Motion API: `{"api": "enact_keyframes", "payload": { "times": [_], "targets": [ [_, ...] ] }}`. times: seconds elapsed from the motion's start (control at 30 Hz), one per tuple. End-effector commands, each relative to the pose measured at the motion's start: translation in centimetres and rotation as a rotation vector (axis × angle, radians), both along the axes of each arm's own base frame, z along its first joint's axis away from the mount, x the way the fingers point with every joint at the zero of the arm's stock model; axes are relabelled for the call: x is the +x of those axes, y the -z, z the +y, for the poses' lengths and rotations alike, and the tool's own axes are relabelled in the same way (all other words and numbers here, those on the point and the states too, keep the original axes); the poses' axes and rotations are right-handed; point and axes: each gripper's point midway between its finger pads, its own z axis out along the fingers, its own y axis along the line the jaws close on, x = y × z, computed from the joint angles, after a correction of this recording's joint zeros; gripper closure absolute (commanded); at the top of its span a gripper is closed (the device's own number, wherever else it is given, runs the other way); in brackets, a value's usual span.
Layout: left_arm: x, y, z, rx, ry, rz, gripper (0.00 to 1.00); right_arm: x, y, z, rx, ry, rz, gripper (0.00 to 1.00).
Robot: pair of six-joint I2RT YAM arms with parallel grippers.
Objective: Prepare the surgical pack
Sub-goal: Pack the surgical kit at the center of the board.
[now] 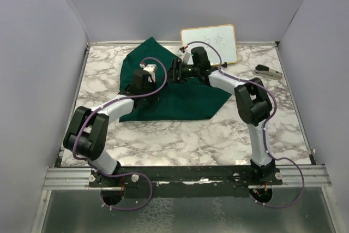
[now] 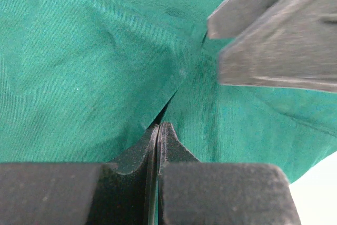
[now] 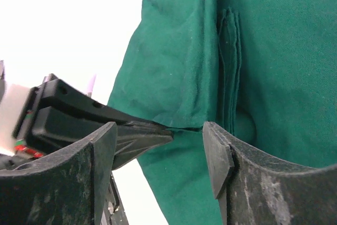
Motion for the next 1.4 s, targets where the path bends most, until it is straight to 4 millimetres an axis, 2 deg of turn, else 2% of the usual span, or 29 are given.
{"api": "enact_keyframes", "payload": {
  "times": [0.0, 0.17, 0.4, 0.57, 0.63, 0.7, 0.83, 1.0, 1.03, 1.1, 1.17, 1.23, 1.3, 1.37],
  "targets": [
    [0.0, -0.7, -1.7, -0.055, 0.056, -0.017, 1.0, 0.3, 2.2, 0.7, -0.023, 0.02, 0.079, 0.35],
    [-0.2, -0.7, -1.9, -0.056, 0.077, -0.015, 1.0, 1.5, 3.4, -0.1, -0.098, 0.08, 0.037, 0.36],
    [0.1, -0.8, -2.3, -0.067, 0.082, -0.011, 1.0, 1.2, 4.1, 0.1, -0.107, 0.051, 0.036, 0.4],
    [0.1, -0.7, -2.4, -0.065, 0.088, -0.006, 1.0, 1.3, 5.1, -0.4, -0.139, 0.059, 0.014, 0.37],
    [0.1, -0.6, -2.4, -0.064, 0.09, -0.006, 1.0, 1.1, 5.4, -0.1, -0.131, 0.037, 0.03, 0.39],
    [0.1, -0.6, -2.5, -0.064, 0.098, 0.0, 0.99, 1.2, 5.5, 0.1, -0.128, 0.031, 0.037, 0.43],
    [-0.4, -1.3, -2.6, -0.061, 0.128, 0.007, 0.75, 1.5, 5.5, -0.2, -0.144, 0.046, 0.004, 0.62],
    [-1.1, -4.8, -2.3, -0.11, 0.145, -0.045, 0.55, 1.9, 5.4, -0.3, -0.16, 0.03, -0.052, 0.94],
    [-1.4, -5.5, -1.9, -0.117, 0.141, -0.049, 0.53, 2.0, 5.5, -0.4, -0.169, 0.03, -0.064, 0.98],
    [-2.2, -6.2, -0.3, -0.125, 0.099, -0.04, 0.51, 2.2, 5.6, -0.7, -0.191, 0.036, -0.09, 0.99],
    [-3.1, -6.7, 2.3, -0.181, 0.044, -0.028, 0.49, 2.3, 5.5, -1.0, -0.203, 0.028, -0.121, 0.99],
    [-4.2, -6.7, 5.7, -0.275, -0.048, -0.013, 0.49, 2.4, 5.6, -1.2, -0.218, 0.022, -0.144, 0.99],
    [-5.3, -6.3, 8.4, -0.383, -0.125, 0.005, 0.54, 2.4, 5.6, -1.3, -0.219, 0.005, -0.16, 0.99],
    [-6.2, -5.6, 9.3, -0.482, -0.165, 0.047, 0.6, 2.4, 5.7, -1.3, -0.217, 0.0, -0.162, 0.99]
  ]
}}
